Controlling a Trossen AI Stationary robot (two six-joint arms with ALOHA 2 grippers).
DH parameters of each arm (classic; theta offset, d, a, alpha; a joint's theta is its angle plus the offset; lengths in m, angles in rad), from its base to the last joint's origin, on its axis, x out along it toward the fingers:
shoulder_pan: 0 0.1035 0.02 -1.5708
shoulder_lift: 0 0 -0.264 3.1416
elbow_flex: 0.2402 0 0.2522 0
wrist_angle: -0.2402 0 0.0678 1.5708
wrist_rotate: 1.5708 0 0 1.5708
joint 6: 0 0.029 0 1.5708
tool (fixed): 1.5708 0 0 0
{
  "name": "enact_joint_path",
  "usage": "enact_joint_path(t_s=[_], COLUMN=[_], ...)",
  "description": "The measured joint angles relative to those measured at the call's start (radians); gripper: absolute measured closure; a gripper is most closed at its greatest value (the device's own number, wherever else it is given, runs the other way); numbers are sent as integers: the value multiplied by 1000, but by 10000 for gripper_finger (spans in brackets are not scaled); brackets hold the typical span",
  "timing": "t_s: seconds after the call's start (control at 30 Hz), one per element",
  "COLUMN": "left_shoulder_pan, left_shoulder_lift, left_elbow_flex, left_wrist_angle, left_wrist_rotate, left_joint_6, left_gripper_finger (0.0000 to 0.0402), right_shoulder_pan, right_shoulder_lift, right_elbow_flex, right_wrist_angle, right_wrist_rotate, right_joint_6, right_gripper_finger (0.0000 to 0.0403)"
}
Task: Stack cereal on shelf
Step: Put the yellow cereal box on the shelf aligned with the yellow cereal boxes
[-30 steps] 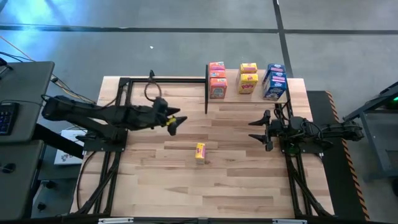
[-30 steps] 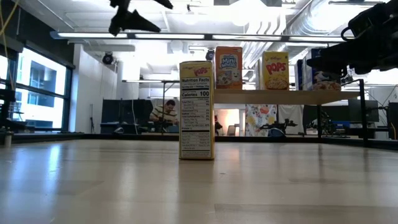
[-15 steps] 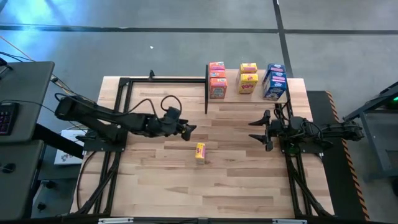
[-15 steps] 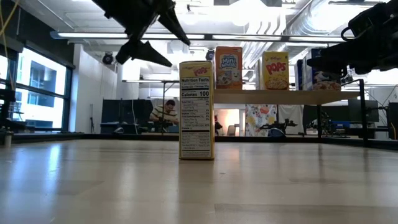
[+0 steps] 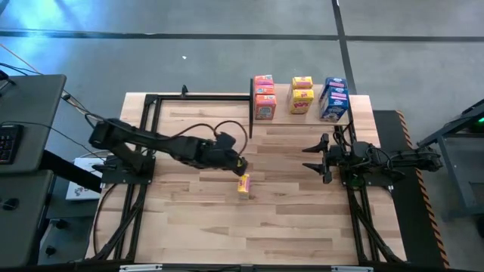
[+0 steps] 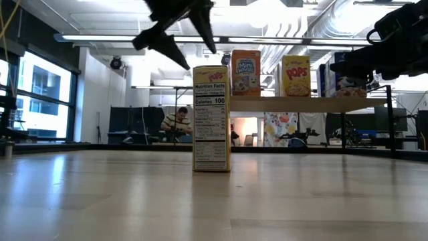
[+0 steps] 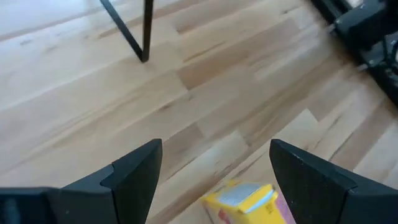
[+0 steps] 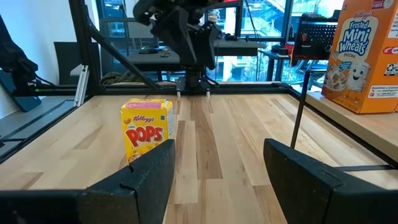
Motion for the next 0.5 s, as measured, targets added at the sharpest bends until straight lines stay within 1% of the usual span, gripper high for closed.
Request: enact_joint_path(t_s=[0.1, 0.2, 0.3, 0.5], left_shoulder_pan=[-7, -19, -35, -67], left_shoulder_lift=[47, 79, 92, 90], left_elbow_flex=[74, 116, 128, 129], left_wrist_angle=[-92, -124, -118, -124], left_wrist_rotate=[18, 46, 66, 57], left_joint_6=[-27, -49, -75, -129], left_gripper_finger=[112, 112, 112, 112], right_shoulder_pan=[0, 0, 0, 0], right_shoulder_lift=[0, 2, 6, 6], right_elbow_flex=[0, 0, 0, 0], right_wrist_angle=[0, 0, 0, 0], right_wrist_rotate=[0, 0, 0, 3], right_joint_6=[0, 0, 0, 0], right_gripper_finger=[164, 164, 164, 164])
